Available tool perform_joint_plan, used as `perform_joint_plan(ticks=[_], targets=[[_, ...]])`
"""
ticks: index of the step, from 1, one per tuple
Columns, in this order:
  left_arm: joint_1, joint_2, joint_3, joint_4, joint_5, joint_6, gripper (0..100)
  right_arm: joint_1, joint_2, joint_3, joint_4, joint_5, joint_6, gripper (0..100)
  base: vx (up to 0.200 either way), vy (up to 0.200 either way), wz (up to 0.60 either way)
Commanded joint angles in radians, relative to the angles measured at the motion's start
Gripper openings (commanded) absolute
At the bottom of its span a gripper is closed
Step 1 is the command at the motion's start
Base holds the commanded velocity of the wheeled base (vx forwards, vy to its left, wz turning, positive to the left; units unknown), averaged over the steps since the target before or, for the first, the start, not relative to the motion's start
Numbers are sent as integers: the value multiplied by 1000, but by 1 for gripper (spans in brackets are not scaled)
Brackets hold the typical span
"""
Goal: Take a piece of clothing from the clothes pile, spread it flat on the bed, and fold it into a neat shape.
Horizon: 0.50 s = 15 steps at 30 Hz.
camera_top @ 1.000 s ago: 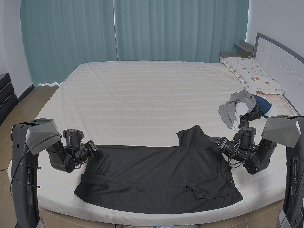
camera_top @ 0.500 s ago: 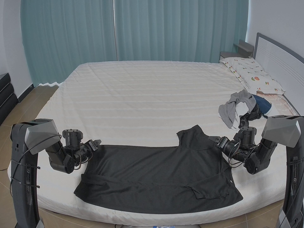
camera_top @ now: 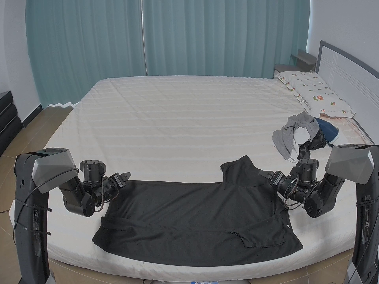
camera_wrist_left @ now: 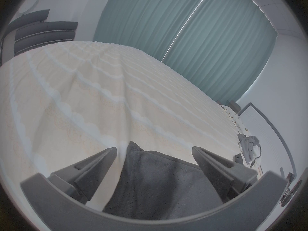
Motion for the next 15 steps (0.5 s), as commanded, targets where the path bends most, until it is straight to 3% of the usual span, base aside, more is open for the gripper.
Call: perform_joint_plan(ticks=[1,15], targets=[[-1,-4,13,-1,1,12,0,0,-2,-1,0,0,0,100,0,0,0],[8,-25,56,-70,14,19,0,-38,-29,-4,0,-1,2,100,0,0,0]])
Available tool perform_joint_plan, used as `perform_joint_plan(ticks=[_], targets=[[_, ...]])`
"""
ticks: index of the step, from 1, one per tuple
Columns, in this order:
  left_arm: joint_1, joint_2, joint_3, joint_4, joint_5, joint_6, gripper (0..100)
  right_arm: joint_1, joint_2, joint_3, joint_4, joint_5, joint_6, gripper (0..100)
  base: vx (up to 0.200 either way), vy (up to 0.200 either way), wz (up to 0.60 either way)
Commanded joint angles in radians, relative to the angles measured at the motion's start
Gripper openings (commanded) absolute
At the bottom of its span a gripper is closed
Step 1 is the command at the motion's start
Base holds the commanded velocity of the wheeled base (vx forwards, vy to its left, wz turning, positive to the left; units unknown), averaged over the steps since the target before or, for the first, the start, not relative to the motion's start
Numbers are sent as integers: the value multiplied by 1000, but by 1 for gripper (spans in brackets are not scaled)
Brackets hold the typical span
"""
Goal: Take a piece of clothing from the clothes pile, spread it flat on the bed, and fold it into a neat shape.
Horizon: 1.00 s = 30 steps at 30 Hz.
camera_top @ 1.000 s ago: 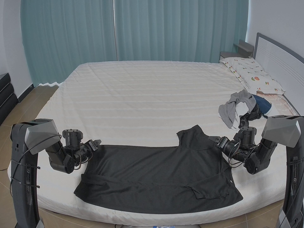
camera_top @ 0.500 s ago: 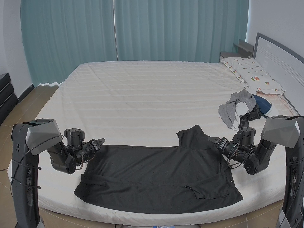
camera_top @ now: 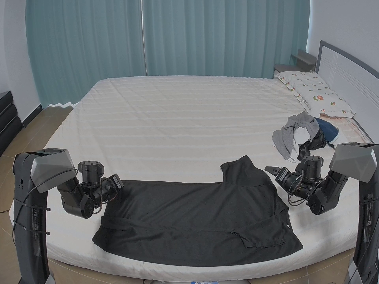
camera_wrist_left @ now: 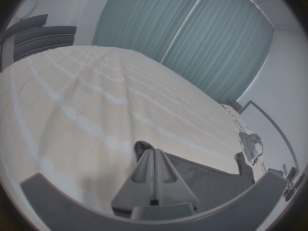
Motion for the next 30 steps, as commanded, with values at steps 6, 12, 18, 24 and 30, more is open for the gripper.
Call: perform_joint_plan(ticks=[6,12,18,24,30], targets=[[6,-33,38,-25,-2,-10,0,3,-12,-17,1,2,9,100,0,0,0],[9,-28,50,-26,-11,-15,0,41,22,-103,61,2,0,100,0,0,0],[9,-27,50,-26,-11,-35,0,57,100,-210,145,-13,-123,100,0,0,0],[9,-27,53,-26,-11,-47,0,49,140,-330,224,-32,-155,100,0,0,0],[10,-25,54,-26,-11,-47,0,29,147,-371,237,-33,-204,100,0,0,0]])
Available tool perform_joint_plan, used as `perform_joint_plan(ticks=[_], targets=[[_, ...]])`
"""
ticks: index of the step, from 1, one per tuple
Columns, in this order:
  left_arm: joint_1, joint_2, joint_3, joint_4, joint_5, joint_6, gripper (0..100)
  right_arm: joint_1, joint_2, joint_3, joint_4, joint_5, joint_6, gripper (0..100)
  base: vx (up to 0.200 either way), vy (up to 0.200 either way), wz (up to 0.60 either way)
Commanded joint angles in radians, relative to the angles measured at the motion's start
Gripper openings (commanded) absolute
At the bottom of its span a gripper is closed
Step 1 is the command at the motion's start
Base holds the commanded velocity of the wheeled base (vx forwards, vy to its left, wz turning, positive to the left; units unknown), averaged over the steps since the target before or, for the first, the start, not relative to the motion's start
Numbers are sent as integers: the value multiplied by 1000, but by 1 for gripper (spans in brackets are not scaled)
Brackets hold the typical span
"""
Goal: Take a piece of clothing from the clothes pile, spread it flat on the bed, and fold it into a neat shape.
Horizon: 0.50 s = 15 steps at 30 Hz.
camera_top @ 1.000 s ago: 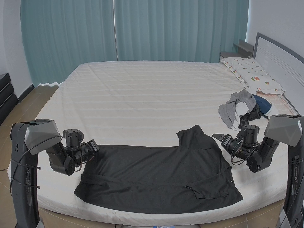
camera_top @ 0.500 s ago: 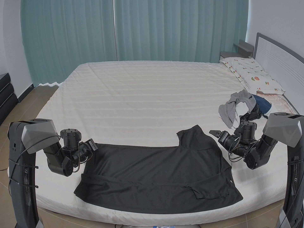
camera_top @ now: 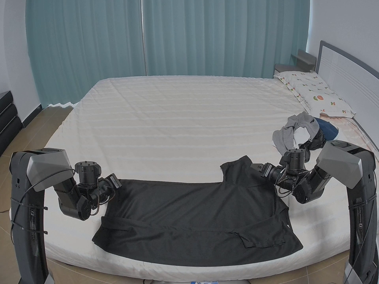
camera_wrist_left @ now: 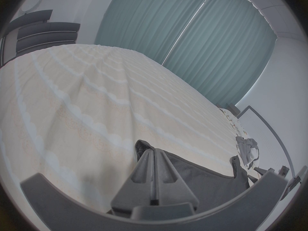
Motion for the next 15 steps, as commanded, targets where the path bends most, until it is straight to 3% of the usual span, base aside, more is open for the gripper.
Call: perform_joint_plan(ticks=[1,13,14,15], targets=[[2,4,3,0,0,-1,0,-18,24,-33,1,-2,-26,100,0,0,0],[17,7,9,0,-1,-1,0,-18,100,-104,21,0,-30,100,0,0,0],[17,7,11,0,-1,-1,0,-19,99,-102,21,1,-30,0,0,0,0],[19,7,11,0,-1,-1,0,-21,99,-102,23,1,-30,0,0,0,0]])
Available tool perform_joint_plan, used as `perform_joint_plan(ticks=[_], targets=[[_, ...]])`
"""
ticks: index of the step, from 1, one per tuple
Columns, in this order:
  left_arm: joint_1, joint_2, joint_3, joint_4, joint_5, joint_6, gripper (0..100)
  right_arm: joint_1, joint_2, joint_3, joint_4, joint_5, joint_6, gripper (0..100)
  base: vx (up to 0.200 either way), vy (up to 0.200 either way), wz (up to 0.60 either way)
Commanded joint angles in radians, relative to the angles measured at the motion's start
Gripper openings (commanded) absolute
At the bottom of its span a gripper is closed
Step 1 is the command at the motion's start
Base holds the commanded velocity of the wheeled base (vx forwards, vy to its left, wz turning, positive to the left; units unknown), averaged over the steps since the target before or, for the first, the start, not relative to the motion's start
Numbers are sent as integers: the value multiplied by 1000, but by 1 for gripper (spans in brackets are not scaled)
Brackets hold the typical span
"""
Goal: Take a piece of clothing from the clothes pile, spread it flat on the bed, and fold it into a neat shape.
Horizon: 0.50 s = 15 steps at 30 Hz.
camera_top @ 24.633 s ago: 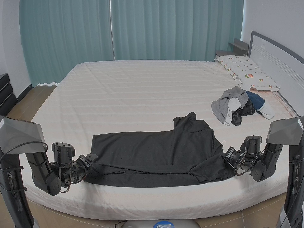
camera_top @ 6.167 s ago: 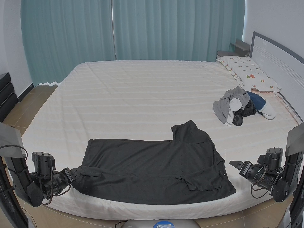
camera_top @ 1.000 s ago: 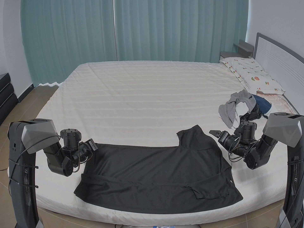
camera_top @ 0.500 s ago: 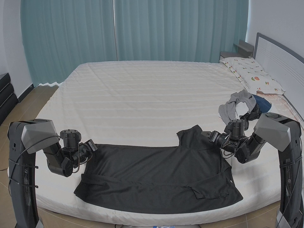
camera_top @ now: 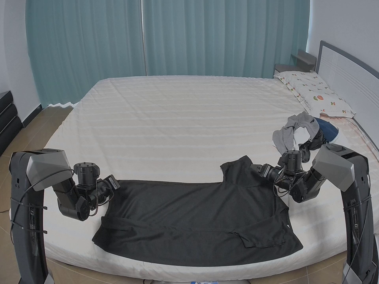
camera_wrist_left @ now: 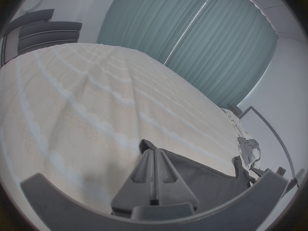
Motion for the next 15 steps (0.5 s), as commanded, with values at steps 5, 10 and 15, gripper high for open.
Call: perform_joint_plan(ticks=[5,10,15], targets=[[5,3,1,0,-1,-1,0,-8,8,7,-8,3,8,0,0,0,0],[11,-1,1,0,-1,-1,0,-24,-26,40,-29,12,20,0,0,0,0],[25,-7,1,-20,-1,-1,0,-40,-74,73,-55,30,95,0,0,0,0]])
